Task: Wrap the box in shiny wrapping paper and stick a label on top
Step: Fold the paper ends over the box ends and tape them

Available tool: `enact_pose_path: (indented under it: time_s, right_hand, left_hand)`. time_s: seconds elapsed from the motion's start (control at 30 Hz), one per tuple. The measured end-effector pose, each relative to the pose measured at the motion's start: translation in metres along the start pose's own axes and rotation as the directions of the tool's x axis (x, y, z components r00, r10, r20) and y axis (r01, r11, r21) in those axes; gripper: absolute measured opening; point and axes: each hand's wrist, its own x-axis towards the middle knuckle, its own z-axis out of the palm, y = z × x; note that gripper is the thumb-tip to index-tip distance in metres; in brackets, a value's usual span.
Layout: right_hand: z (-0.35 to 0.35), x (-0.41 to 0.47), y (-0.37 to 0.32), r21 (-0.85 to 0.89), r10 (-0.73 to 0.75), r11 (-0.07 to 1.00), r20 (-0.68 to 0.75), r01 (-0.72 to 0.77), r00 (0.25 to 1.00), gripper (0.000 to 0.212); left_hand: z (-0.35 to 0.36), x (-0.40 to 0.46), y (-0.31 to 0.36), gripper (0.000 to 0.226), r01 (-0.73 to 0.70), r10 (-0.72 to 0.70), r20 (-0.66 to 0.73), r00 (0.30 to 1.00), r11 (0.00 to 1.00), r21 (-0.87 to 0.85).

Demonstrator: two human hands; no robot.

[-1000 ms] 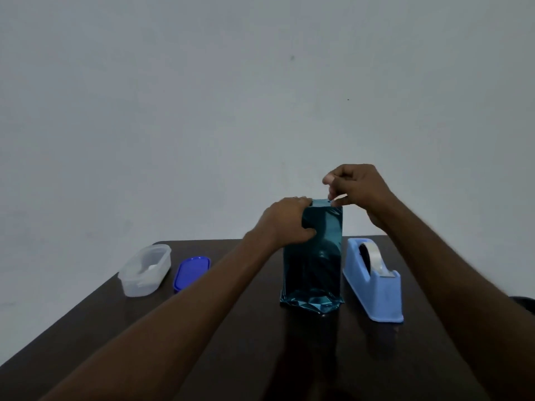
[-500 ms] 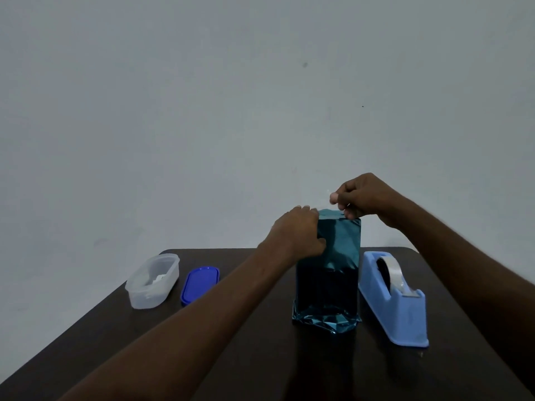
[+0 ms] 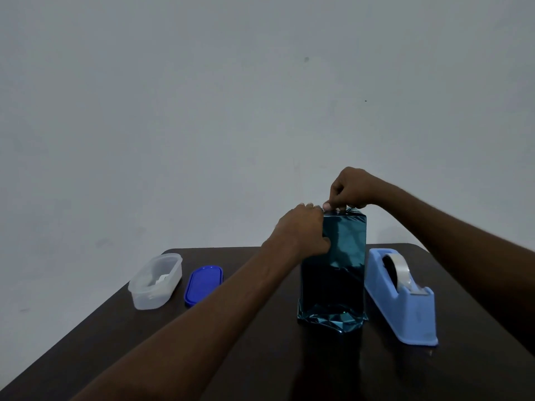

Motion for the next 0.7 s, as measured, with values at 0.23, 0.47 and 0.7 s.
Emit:
enact_pose_path:
  time_s: [0.23,0.47,0.7]
  right_hand:
    - [0.005,0.004,0.012,-0.174,0.192,0.964,-0.060,-0.200,0.980,0.069]
    - [0.026,-0.016,0.015,0.502,0.435,0.778,0.004,-0.378,0.900,0.031]
    - [0.043,-0.023,0.012,0.550,0.429,0.756,-0.006,-0.356,0.903,0.026]
  left_hand:
    - [0.002,0.001,-0.003,0.034,-0.005,0.006,0.001,1.000,1.000,-0.030]
    - [-0.004,0.004,0.002,0.030,0.026,-0.021,0.067,0.997,0.998,-0.064]
    - [-0.017,0.012,-0.001,0.038,0.270,-0.250,0.102,0.963,0.918,-0.292]
